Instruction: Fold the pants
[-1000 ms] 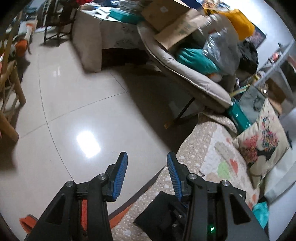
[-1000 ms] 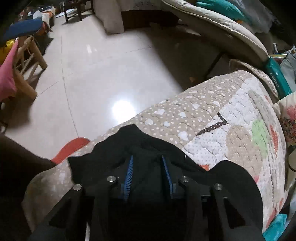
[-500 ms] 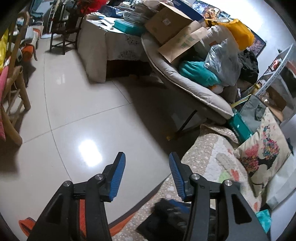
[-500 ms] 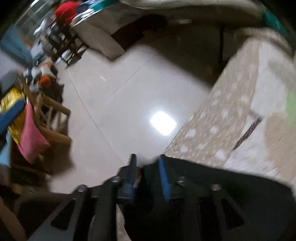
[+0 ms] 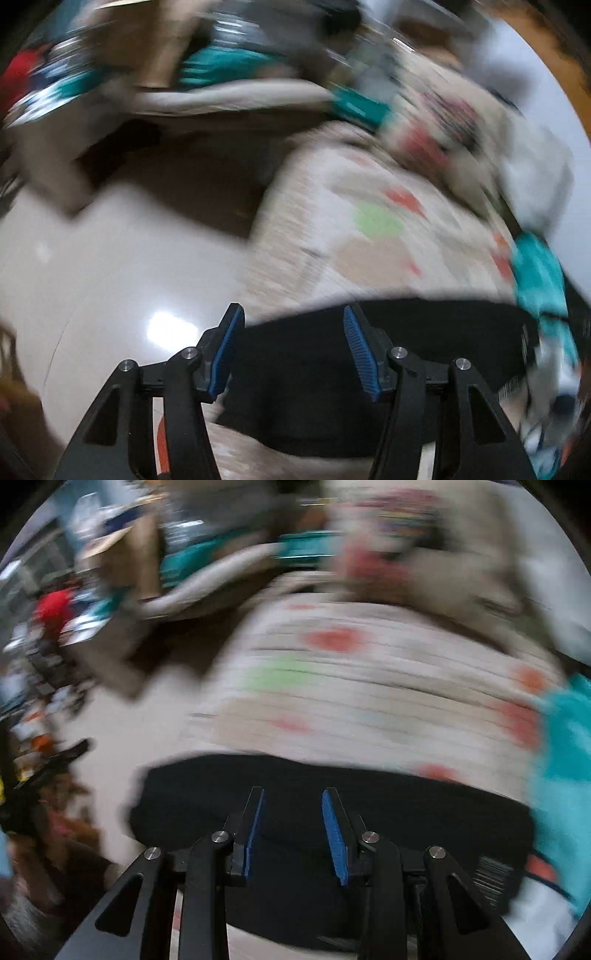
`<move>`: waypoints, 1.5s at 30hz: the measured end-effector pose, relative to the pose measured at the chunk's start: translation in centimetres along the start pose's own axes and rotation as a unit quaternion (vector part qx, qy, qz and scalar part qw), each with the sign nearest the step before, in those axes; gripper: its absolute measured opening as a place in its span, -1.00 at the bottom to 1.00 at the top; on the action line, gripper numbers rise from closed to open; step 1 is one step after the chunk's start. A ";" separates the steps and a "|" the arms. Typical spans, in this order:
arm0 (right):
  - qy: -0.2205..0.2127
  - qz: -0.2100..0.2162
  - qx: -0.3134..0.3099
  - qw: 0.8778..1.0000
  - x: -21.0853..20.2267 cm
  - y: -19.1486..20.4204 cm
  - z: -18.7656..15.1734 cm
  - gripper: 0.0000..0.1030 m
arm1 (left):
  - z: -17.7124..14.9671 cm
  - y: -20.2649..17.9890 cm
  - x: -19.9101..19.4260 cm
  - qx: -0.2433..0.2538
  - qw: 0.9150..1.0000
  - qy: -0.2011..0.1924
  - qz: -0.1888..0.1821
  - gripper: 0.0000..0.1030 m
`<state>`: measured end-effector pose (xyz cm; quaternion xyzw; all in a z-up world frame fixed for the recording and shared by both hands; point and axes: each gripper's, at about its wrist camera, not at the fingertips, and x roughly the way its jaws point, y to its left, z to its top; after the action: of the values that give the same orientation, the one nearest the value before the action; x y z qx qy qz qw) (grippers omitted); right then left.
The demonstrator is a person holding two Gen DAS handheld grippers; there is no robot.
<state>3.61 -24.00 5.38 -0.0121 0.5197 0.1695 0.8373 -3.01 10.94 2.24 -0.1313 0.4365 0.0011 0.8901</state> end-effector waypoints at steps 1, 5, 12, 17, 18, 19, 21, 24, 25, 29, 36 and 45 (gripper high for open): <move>0.006 -0.010 0.019 1.000 -0.6 -2.0 -0.4 -0.32 | -0.3 -1.0 0.5 0.016 1.000 0.011 -0.009 0.07; 0.036 -0.037 0.072 0.996 -3.1 -9.2 -2.7 -0.32 | -2.4 -5.1 2.0 0.100 0.994 0.046 -0.018 0.07; 0.086 -0.028 0.056 0.994 -0.3 -9.7 -5.1 -0.32 | -3.1 -3.2 3.1 0.078 0.993 0.080 0.025 0.07; 0.133 0.081 0.079 0.985 3.9 -5.4 -6.7 -0.32 | -2.9 4.0 3.2 -0.113 0.984 0.129 -0.042 0.07; 0.138 0.108 0.097 0.980 4.6 -4.6 -6.9 -0.32 | -3.1 4.6 3.1 -0.133 0.980 0.133 -0.057 0.07; 0.137 0.131 0.114 0.975 5.1 -3.8 -7.0 -0.32 | -3.4 5.0 2.8 -0.149 0.976 0.136 -0.077 0.07; 0.124 0.190 0.150 0.962 5.8 -2.7 -7.3 -0.32 | -4.0 4.5 2.2 -0.151 0.973 0.138 -0.110 0.07; 0.103 0.259 0.214 0.936 6.8 -2.6 -8.3 -0.32 | -5.1 2.5 2.3 -0.135 0.965 0.163 -0.155 0.07; 0.100 0.261 0.224 0.934 7.0 -2.5 -8.7 -0.32 | -5.5 1.8 2.7 -0.129 0.963 0.175 -0.160 0.07; 0.093 0.266 0.262 0.923 7.7 -3.6 -10.3 -0.32 | -6.5 0.8 3.5 -0.130 0.955 0.205 -0.171 0.08; 0.059 0.256 0.305 0.915 6.5 -6.4 -11.3 -0.27 | -6.4 1.5 3.5 -0.167 0.944 0.202 -0.201 0.08; 0.018 0.159 0.346 0.925 4.9 -9.5 -11.9 -0.27 | -5.2 0.7 2.6 -0.131 0.971 0.141 -0.139 0.25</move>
<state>-1.89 -33.98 -5.83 0.3580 0.5557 0.1103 0.7422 -5.50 10.13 -2.94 -0.3049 0.5309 -0.0842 0.7862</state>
